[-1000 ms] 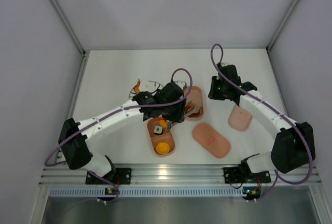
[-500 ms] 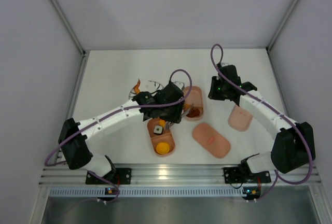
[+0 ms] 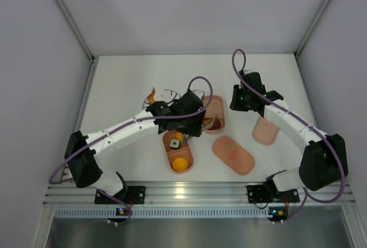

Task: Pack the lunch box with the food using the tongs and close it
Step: Place the fake food in the packing box.

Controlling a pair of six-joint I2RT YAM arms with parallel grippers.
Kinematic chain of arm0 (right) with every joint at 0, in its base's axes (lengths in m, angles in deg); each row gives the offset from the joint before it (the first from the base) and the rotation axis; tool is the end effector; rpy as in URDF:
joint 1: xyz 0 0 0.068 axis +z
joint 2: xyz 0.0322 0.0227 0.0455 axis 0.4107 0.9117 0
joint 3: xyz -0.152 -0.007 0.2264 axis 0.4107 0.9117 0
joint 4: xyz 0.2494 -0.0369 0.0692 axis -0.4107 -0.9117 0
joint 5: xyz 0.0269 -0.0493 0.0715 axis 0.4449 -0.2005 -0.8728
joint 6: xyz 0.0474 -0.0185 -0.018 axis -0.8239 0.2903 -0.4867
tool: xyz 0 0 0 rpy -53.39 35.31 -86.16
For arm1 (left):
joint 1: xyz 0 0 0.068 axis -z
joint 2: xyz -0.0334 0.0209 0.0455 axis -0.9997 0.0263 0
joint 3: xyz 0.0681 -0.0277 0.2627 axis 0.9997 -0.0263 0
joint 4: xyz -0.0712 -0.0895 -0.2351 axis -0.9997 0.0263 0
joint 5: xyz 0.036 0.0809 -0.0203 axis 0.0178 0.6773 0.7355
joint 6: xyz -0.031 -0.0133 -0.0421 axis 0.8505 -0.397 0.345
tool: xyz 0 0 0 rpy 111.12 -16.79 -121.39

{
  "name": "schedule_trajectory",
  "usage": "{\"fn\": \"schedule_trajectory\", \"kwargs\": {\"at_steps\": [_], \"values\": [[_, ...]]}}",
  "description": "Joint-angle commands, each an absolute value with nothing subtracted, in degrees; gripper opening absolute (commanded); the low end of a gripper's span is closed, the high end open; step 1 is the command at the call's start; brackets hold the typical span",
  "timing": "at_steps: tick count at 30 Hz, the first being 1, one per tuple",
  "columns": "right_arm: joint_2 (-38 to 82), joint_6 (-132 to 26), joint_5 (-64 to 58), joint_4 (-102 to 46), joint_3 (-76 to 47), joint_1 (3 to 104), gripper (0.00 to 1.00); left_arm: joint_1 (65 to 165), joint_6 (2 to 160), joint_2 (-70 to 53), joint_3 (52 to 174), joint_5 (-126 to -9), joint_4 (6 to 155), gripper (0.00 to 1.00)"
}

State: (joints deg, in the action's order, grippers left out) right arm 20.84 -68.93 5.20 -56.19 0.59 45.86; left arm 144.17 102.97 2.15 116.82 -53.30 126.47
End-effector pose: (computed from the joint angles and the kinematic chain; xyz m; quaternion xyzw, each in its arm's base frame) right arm 0.2769 0.1090 0.2672 0.0121 0.9347 0.1267 0.3318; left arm 0.1832 -0.2615 0.3031 0.1673 0.9362 -0.1779 0.2527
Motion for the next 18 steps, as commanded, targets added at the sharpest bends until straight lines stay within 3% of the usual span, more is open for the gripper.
{"fn": "schedule_trajectory", "kwargs": {"at_steps": [1, 12, 18], "values": [[20.66, -69.41, 5.55, -53.06, 0.23, 46.66, 0.22, 144.56, 102.65, -0.34, 119.72, -51.66, 126.37, 0.55], [20.22, -69.24, 5.55, -53.41, -0.12, 46.66, 0.22, 144.57, 103.35, -3.15, 121.21, -49.37, 130.14, 0.45], [20.57, -69.24, 5.55, -53.32, 0.06, 46.66, 0.22, 145.18, 103.88, -4.56, 120.25, -49.54, 132.51, 0.30]]}}
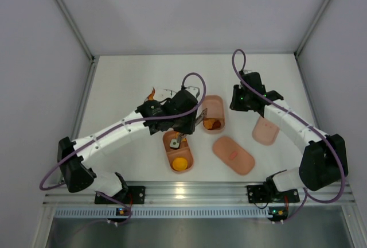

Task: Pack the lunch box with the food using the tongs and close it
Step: Place the fake food in the packing box.

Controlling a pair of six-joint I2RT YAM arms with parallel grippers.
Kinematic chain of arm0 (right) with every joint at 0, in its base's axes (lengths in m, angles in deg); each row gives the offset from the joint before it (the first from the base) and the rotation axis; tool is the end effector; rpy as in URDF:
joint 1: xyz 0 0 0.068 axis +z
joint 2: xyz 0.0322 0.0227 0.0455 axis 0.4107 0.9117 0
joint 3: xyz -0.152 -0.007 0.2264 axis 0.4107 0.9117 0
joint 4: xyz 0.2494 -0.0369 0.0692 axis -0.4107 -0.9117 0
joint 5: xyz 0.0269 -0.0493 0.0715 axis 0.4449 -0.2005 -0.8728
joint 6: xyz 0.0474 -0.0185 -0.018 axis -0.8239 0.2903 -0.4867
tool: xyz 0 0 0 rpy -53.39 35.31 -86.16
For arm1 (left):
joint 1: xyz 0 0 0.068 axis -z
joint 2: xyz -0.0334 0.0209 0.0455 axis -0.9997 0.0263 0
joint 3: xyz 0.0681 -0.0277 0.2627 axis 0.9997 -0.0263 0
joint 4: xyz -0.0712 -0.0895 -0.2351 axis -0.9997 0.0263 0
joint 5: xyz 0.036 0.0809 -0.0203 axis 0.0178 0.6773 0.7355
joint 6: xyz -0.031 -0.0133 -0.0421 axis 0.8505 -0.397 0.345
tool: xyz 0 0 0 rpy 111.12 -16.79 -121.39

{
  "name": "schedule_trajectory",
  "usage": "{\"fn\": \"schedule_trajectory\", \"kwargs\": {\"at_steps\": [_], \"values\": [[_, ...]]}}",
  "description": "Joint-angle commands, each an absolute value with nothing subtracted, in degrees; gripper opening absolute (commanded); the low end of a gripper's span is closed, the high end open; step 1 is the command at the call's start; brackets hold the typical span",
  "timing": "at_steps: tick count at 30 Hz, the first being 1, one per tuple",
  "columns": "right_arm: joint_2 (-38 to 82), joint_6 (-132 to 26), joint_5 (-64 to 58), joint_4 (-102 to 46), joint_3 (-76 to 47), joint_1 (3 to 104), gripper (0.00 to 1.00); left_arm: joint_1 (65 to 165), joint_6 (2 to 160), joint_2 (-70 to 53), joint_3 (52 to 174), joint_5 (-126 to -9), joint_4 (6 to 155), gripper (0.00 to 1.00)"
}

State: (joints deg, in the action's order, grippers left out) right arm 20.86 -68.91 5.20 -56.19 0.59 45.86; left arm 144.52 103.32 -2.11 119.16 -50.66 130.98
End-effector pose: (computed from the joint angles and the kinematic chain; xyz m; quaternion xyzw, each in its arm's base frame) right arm 0.2770 0.1090 0.2671 0.0119 0.9348 0.1265 0.3317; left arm 0.1719 -0.2453 0.3326 0.1578 0.9308 -0.1761 0.2786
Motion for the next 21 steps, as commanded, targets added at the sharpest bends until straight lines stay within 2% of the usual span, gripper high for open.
{"fn": "schedule_trajectory", "kwargs": {"at_steps": [1, 21], "values": [[20.83, -69.32, 5.55, -53.32, 0.06, 46.66, 0.22, 145.44, 103.88, -4.65, 120.16, -49.63, 133.13, 0.29], [28.21, -69.59, 7.48, -50.77, -0.73, 46.66, 0.22, 147.02, 105.29, -5.00, 117.26, -49.98, 134.54, 0.22]]}}
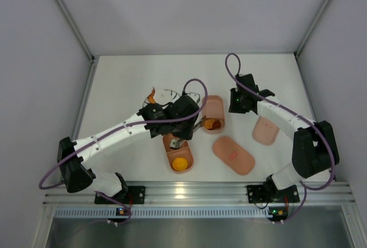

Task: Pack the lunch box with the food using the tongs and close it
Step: Place the fake food in the packing box, then adjust the fake food in the packing box.

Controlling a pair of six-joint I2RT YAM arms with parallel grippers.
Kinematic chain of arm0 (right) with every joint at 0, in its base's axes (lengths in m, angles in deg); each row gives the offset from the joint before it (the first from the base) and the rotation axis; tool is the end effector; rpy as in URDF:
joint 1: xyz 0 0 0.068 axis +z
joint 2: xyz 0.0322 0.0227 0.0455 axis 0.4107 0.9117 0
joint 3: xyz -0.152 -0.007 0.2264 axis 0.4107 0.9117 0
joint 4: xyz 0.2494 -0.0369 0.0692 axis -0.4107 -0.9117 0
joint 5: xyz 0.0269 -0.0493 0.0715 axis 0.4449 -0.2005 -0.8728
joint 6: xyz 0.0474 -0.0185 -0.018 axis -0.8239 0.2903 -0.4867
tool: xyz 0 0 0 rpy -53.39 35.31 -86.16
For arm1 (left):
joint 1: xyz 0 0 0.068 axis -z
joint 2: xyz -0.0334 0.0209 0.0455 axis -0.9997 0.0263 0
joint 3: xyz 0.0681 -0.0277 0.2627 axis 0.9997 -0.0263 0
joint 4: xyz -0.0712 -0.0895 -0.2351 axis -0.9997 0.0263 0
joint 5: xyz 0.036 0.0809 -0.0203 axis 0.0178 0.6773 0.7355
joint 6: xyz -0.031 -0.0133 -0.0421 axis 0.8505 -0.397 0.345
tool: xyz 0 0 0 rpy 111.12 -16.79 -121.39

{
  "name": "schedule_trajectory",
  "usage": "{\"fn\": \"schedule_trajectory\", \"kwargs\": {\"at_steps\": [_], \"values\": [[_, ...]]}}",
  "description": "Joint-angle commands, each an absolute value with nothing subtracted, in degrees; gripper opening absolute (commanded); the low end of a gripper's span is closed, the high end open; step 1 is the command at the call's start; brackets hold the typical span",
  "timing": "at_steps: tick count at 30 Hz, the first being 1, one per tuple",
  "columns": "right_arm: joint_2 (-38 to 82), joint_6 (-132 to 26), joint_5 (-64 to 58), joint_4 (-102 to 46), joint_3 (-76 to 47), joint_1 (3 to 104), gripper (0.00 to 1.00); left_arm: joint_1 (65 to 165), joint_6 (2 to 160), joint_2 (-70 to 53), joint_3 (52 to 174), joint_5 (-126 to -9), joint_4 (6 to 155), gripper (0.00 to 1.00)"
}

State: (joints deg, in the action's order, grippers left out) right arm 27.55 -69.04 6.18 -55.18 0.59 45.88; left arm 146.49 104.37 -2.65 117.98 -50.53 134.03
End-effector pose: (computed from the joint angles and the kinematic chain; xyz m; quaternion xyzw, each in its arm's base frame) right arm 0.2935 0.1150 0.2348 0.0152 0.9511 0.1016 0.2913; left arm 0.1593 -0.2445 0.3254 0.1692 0.9387 -0.1599 0.2542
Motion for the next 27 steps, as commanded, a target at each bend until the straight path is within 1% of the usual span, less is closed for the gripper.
{"fn": "schedule_trajectory", "kwargs": {"at_steps": [1, 16, 27], "values": [[28.83, -69.67, 7.74, -50.77, -0.91, 46.75, 0.22, 147.03, 105.29, -4.91, 117.17, -49.98, 134.54, 0.22], [34.28, -69.68, 7.04, -49.10, -1.35, 46.66, 0.22, 147.55, 103.97, -0.88, 118.05, -51.13, 132.26, 0.22], [34.81, -69.41, 5.81, -48.57, -0.91, 46.75, 0.22, 147.47, 103.01, 1.94, 119.98, -50.69, 131.29, 0.22]]}}
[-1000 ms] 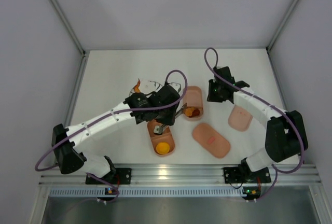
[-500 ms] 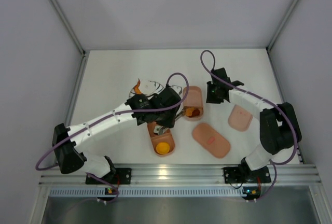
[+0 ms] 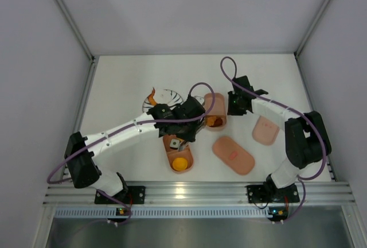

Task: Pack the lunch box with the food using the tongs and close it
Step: Adjust the fake food in the packing box.

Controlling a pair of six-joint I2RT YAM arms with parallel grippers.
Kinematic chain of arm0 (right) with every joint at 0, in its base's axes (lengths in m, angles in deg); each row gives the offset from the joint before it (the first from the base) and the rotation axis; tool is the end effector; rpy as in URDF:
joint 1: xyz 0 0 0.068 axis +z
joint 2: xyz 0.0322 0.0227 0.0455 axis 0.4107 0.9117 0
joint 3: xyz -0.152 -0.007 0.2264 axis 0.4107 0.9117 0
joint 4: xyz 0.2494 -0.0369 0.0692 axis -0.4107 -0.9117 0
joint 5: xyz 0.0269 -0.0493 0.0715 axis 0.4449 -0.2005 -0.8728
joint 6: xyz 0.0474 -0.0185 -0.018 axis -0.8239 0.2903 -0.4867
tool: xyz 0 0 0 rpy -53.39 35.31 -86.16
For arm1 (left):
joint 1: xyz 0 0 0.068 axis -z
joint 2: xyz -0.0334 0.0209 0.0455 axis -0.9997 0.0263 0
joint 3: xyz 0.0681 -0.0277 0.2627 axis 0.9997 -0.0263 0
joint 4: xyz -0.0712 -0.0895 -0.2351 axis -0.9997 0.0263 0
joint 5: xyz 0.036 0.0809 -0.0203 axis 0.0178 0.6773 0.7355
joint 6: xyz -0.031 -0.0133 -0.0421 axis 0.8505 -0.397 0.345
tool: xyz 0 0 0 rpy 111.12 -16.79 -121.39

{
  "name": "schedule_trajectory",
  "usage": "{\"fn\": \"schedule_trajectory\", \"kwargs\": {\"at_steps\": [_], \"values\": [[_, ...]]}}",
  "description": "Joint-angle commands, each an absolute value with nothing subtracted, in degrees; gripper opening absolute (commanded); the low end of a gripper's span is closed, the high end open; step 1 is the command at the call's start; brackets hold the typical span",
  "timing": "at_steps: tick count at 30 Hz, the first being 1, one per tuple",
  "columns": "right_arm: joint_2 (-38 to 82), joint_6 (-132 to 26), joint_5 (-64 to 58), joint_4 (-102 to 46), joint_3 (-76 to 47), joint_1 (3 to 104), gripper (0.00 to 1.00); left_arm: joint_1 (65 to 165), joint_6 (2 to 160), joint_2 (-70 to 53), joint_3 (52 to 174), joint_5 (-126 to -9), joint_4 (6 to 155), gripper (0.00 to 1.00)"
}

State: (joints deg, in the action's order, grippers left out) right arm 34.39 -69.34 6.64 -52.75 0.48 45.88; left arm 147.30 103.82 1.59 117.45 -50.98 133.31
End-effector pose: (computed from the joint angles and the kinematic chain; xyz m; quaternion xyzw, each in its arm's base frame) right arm 0.3091 0.1209 0.2017 0.0183 0.9618 0.0850 0.2594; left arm 0.1636 -0.2601 0.3025 0.1860 0.9456 -0.1381 0.2284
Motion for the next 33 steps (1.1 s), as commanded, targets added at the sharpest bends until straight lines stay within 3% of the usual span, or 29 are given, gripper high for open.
{"fn": "schedule_trajectory", "kwargs": {"at_steps": [1, 23, 33], "values": [[34.98, -69.41, 5.46, -48.57, -0.91, 46.84, 0.22, 147.55, 103.01, 2.20, 120.16, -50.60, 131.46, 0.22], [33.23, -70.47, 5.90, -48.57, -1.44, 48.77, 0.23, 147.47, 103.09, 1.94, 120.77, -50.16, 132.52, 0.22], [33.49, -70.82, 6.25, -48.84, -4.51, 48.77, 0.31, 147.55, 104.32, -0.60, 117.44, -49.28, 133.22, 0.23]]}}
